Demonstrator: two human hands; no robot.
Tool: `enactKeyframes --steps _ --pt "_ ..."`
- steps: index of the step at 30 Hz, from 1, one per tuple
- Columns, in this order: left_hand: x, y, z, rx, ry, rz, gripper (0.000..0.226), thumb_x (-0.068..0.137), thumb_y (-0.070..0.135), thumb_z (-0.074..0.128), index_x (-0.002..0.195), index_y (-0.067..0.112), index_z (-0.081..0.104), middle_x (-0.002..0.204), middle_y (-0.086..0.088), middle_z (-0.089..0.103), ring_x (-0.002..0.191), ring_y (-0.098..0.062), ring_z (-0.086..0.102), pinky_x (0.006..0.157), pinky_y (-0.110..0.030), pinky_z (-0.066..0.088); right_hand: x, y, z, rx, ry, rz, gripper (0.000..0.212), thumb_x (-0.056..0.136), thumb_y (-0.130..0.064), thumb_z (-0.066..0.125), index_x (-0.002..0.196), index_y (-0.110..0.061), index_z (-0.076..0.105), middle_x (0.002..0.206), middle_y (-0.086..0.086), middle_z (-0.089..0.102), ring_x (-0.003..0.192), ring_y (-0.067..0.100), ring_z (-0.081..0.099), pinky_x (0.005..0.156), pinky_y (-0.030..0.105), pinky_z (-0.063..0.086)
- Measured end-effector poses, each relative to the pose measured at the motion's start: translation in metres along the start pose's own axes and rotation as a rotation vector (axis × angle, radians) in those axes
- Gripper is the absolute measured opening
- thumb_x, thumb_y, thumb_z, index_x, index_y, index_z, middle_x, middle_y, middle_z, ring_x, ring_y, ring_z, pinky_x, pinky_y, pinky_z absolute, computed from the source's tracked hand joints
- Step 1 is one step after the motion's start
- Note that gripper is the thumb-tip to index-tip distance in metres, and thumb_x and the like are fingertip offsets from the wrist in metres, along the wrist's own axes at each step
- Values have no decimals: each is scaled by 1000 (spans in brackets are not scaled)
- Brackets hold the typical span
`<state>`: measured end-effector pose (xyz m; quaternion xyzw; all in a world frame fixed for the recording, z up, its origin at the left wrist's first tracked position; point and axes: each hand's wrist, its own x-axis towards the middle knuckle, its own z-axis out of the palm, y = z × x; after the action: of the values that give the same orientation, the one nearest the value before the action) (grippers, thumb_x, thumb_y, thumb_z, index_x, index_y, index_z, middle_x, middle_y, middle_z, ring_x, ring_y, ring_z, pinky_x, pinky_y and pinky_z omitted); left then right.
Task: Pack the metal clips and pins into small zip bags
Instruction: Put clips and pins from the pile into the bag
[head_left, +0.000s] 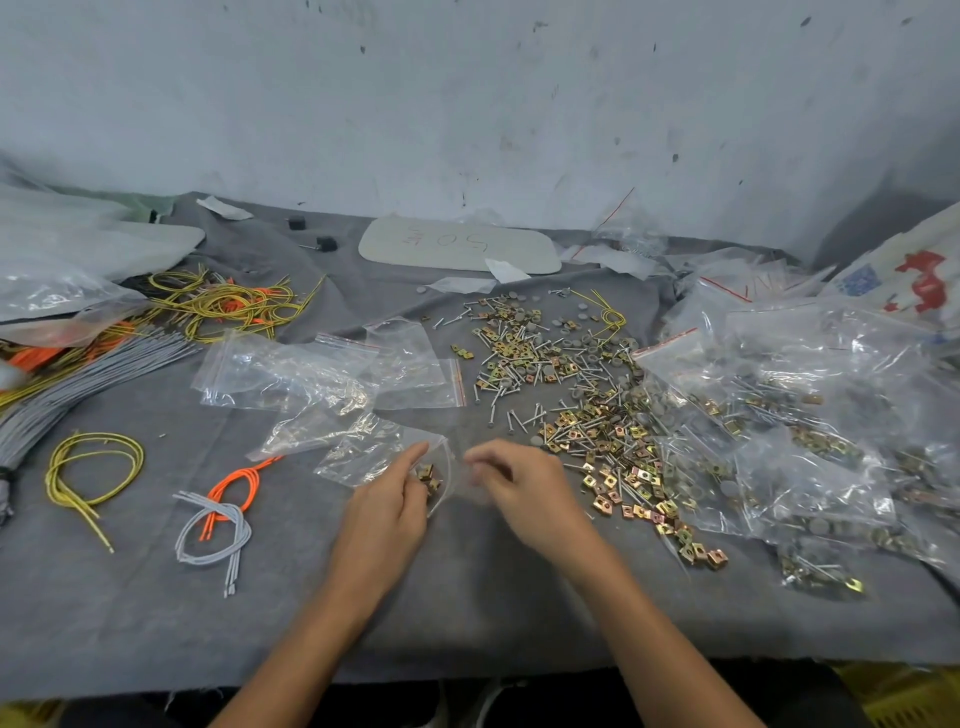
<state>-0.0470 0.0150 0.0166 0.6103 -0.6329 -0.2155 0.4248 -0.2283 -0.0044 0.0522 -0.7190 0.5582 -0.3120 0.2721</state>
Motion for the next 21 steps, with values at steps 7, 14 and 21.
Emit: enactKeyframes --steps 7,14,21 --pt "-1 0 1 -22 5 -14 53 90 34 36 138 32 58 84 7 70 88 -22 65 75 -35 47 27 43 -43 -290 128 159 9 94 -23 65 99 -26 72 101 -7 69 94 15 62 79 29 45" --pt "1 2 -1 -42 9 -26 53 91 33 37 138 30 60 69 10 63 73 -15 60 69 -33 44 74 35 -41 -554 -3 137 33 101 -37 51 98 -12 71 98 9 68 103 28 59 81 35 41" --pt "-15 13 2 475 -64 395 51 77 28 64 128 22 65 94 5 75 75 -20 70 53 -30 52 74 25 -20 -692 6 58 24 97 -29 59 84 -11 68 98 10 66 98 33 60 80 37 44"
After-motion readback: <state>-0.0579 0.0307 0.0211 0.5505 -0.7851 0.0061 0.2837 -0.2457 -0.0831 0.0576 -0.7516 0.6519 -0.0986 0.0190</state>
